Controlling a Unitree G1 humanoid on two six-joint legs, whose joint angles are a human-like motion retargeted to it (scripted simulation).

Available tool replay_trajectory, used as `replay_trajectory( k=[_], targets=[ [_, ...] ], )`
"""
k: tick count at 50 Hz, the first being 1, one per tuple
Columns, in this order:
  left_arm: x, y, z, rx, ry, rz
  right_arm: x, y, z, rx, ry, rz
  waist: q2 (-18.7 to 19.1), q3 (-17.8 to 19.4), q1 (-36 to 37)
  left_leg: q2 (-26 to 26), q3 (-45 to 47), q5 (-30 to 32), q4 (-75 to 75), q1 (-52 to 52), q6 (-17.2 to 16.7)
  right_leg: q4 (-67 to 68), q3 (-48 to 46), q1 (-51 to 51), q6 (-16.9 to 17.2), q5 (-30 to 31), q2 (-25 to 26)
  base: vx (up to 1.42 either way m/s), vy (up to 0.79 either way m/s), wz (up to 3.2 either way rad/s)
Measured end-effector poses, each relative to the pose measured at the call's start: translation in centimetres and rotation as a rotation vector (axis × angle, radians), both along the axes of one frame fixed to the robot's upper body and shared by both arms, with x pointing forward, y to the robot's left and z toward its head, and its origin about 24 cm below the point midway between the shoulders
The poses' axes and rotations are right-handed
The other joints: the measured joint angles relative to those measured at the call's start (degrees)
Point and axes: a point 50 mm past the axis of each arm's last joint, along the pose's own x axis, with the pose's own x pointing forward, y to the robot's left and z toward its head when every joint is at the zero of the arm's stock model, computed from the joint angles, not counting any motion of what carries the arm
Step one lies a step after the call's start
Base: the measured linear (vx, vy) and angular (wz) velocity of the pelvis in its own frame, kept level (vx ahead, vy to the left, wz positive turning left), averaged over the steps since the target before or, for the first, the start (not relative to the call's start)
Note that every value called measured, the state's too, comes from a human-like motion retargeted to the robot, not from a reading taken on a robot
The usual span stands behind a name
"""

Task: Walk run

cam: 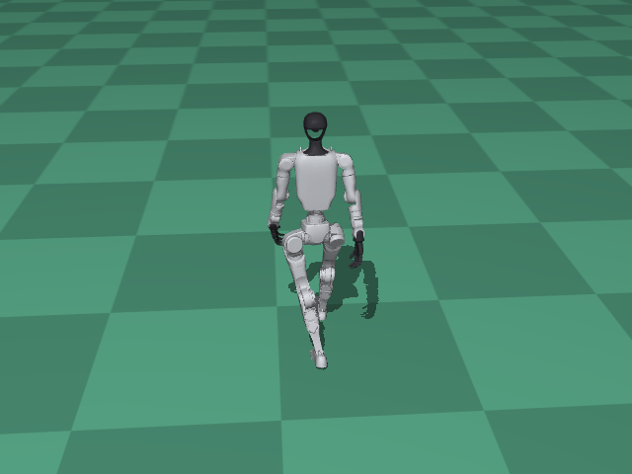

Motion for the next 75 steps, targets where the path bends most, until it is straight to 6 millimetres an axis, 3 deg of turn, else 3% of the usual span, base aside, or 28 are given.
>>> replay_trajectory(
  k=[2,3,6,10,12,15,18,22,24,28,30,33,35,36,40,43,45,47,50,52,55,58,63,67,69,71,73,75],
  targets=[
    [-4.5,0.0,-1.1,-0.006,0.180,0.053,0.4,-0.7,0.0,-0.065,-0.014,-0.004,1.26,-0.36,-2.67,0.57,-1.83,2.86,2.60,0.66,-1.61,0.62,-2.90,1.66,-1.40,3.82,-0.35,0.80,-0.16,1.36],
    [-6.9,-0.1,-1.5,-0.012,0.280,0.077,0.7,-1.0,-0.1,-0.092,-0.026,-0.010,2.21,-0.36,-4.48,1.25,-3.09,5.38,4.60,0.71,-2.96,1.13,2.37,2.42,-1.82,4.90,0.98,0.89,-0.22,1.30],
    [-13.5,-0.5,-1.5,-0.030,0.568,0.104,2.8,-1.6,-0.4,-0.128,-0.089,-0.058,4.08,-0.16,-4.17,2.92,-0.32,19.54,12.78,-1.36,-9.60,3.90,5.45,4.15,-6.56,3.87,3.06,0.82,-0.19,0.48],
    [-18.7,-0.5,-0.7,-0.036,0.756,0.040,6.7,-1.6,-1.0,-0.108,-0.196,-0.119,2.29,0.07,-2.84,4.07,8.43,32.55,27.98,-7.32,-19.58,3.97,-3.05,8.93,-10.55,1.45,-0.24,0.72,-0.18,0.32],
    [-20.2,-0.4,-0.3,-0.041,0.798,-0.037,9.4,-1.4,-1.2,-0.096,-0.273,-0.126,1.49,-0.24,-3.71,6.91,12.75,33.12,36.32,-11.76,-19.09,4.14,1.37,10.50,-11.94,-0.69,0.96,0.63,-0.22,0.90],
    [-21.6,-0.4,-0.1,-0.013,0.808,-0.132,13.4,-1.4,-1.3,-0.075,-0.383,-0.098,0.43,-0.24,-1.70,10.99,17.45,23.49,44.38,-18.65,-14.07,2.94,-2.27,14.18,-12.28,-2.21,0.24,0.62,-0.23,0.36],
    [-21.7,-0.4,-0.1,0.026,0.740,-0.122,17.9,-1.7,-0.8,-0.058,-0.509,0.004,-0.75,0.54,1.66,10.83,18.62,16.18,43.21,-25.14,-12.30,1.72,-2.38,16.92,-13.45,-3.39,1.96,0.56,-0.18,-0.16],
    [-22.5,-1.1,-0.1,0.034,0.726,0.013,23.2,-2.3,0.5,-0.068,-0.667,0.179,0.16,1.14,3.23,11.07,18.13,10.86,30.60,-30.88,-12.40,0.27,-5.02,20.51,-14.39,-5.67,5.21,0.55,-0.15,0.24],
    [-23.1,-1.8,0.0,0.001,0.735,0.090,25.4,-2.6,1.3,-0.077,-0.729,0.258,0.54,1.40,4.14,12.32,20.25,11.44,21.99,-32.58,-11.72,-0.23,-5.06,22.29,-14.88,-7.06,7.09,0.61,-0.15,0.14],
    [-24.4,-3.0,0.4,-0.079,0.765,0.201,28.4,-2.9,2.7,-0.095,-0.822,0.366,0.53,2.32,7.24,11.91,21.54,12.70,4.91,-35.17,-11.49,-1.19,-5.43,26.35,-15.29,-9.41,9.92,0.62,-0.13,-0.24],
    [-24.9,-3.5,0.5,-0.097,0.785,0.227,29.2,-3.0,3.2,-0.105,-0.852,0.386,0.14,2.37,8.52,9.74,19.55,12.10,-2.73,-35.77,-13.49,-1.51,-6.47,28.09,-15.15,-10.34,10.42,0.81,-0.08,-0.19],
    [-25.9,-3.9,0.8,-0.103,0.824,0.239,28.9,-2.7,3.0,-0.105,-0.860,0.378,-1.06,2.00,9.55,8.64,20.10,12.28,-6.89,-35.60,-13.54,-0.82,-6.86,30.15,-15.12,-11.45,10.50,0.69,-0.05,-0.06],
    [-26.1,-4.1,1.0,-0.107,0.847,0.239,28.0,-2.4,2.5,-0.095,-0.841,0.356,-1.64,1.51,10.19,8.40,20.45,15.82,-4.40,-35.46,-9.52,0.01,-6.83,31.04,-15.01,-10.75,10.74,0.86,0.01,-0.19],
    [-26.2,-4.2,1.0,-0.110,0.854,0.242,27.1,-2.2,2.0,-0.085,-0.816,0.346,-1.88,1.29,11.08,8.68,22.32,16.56,-4.09,-34.82,-9.30,0.61,-6.46,31.71,-14.87,-9.69,10.83,0.92,0.03,-0.51],
    [-26.0,-4.1,0.9,-0.105,0.861,0.264,21.6,-1.3,-0.1,-0.042,-0.649,0.315,-4.11,-1.02,14.08,7.39,21.51,16.69,-4.51,-31.60,-6.94,4.29,-8.12,33.24,-13.03,0.00,8.08,1.00,0.05,-0.63],
    [-24.2,-3.3,0.4,-0.094,0.816,0.307,16.4,-0.5,-1.3,-0.032,-0.477,0.320,-3.68,-2.18,13.27,8.30,21.24,13.61,-4.02,-28.86,-6.17,11.64,-5.81,31.43,-11.62,13.72,8.02,0.91,0.03,-0.14],
    [-21.7,-2.4,-0.4,-0.058,0.740,0.321,13.2,-0.4,-1.5,-0.039,-0.383,0.320,-1.35,-2.09,11.12,9.24,18.30,11.73,-3.68,-26.71,-5.56,19.18,-3.47,28.05,-12.13,20.52,10.86,0.83,0.05,0.55],
    [-18.4,-1.5,-1.1,-0.013,0.636,0.328,10.7,-0.5,-1.5,-0.027,-0.298,0.334,0.61,-2.00,10.36,10.75,17.10,9.90,-3.11,-24.98,-5.45,27.62,-2.63,23.57,-15.21,23.79,12.94,0.71,0.05,0.18],
    [-12.4,0.2,-1.6,0.029,0.469,0.300,7.4,-0.5,-1.3,-0.004,-0.173,0.351,3.32,-1.65,10.28,12.41,16.77,7.41,-2.61,-22.39,-4.87,37.41,-4.36,17.81,-17.89,15.86,11.84,0.66,0.07,0.00],
    [-8.1,1.1,-1.5,0.036,0.355,0.248,5.6,-0.1,-1.2,0.010,-0.119,0.324,4.54,-0.97,7.84,12.24,14.66,6.50,-2.60,-20.50,-4.76,39.88,-4.56,13.65,-17.85,11.13,11.68,0.48,0.04,0.84],
    [-2.0,1.9,-0.5,0.037,0.164,0.165,3.2,0.5,-0.9,0.042,-0.063,0.248,5.14,-0.62,4.91,11.52,13.17,5.01,-2.58,-17.91,-4.85,37.76,-3.39,8.13,-16.10,4.71,10.81,0.58,-0.01,0.89],
    [3.2,2.6,1.3,0.053,-0.025,0.106,1.3,1.0,-0.5,0.059,-0.014,0.170,4.83,-0.09,1.73,9.57,11.93,3.59,-2.81,-15.05,-4.54,28.52,-2.61,4.60,-12.57,3.50,8.69,0.63,-0.04,0.84],
    [9.0,3.4,4.3,0.079,-0.246,0.049,0.2,1.4,-0.2,0.057,0.026,0.089,1.99,1.55,-2.84,5.06,11.36,0.73,-3.45,-8.30,-4.56,10.62,-1.29,1.16,-5.83,2.73,3.65,0.63,-0.08,0.64],
    [10.0,3.5,5.0,0.083,-0.299,0.056,0.5,1.4,-0.3,0.059,0.018,0.091,0.43,1.97,-3.92,2.90,12.25,-1.87,-3.26,-3.51,-5.59,-0.98,-7.72,-0.49,2.74,2.20,0.22,0.68,-0.14,0.03],
    [9.3,3.2,4.5,0.071,-0.275,0.064,1.0,1.4,-0.4,0.059,0.008,0.104,0.40,1.68,-3.52,2.61,13.34,-2.40,-2.70,-2.06,-6.56,-3.59,-12.17,-0.72,3.85,1.07,0.62,0.81,-0.21,-0.25],
    [7.9,2.7,3.5,0.047,-0.211,0.060,1.6,1.3,-0.6,0.055,-0.006,0.112,0.81,1.26,-4.28,2.49,13.24,-1.40,-1.30,-1.38,-7.67,-3.13,-14.61,-0.03,0.95,0.65,1.19,0.66,-0.12,0.29],
    [5.8,2.0,2.2,0.019,-0.112,0.041,2.2,1.2,-0.7,0.044,-0.028,0.112,2.20,0.88,-5.94,3.44,12.28,1.35,0.88,-1.25,-9.70,-0.96,-17.49,1.57,-5.59,-1.21,1.62,0.79,-0.15,0.77],
    [3.0,1.4,1.0,0.000,0.011,0.003,2.9,0.9,-0.8,0.026,-0.056,0.106,3.68,0.56,-7.97,4.96,11.32,6.34,4.13,-0.95,-13.10,-0.71,-19.80,2.97,-10.97,1.32,1.53,0.81,-0.16,0.88]
  ],
)
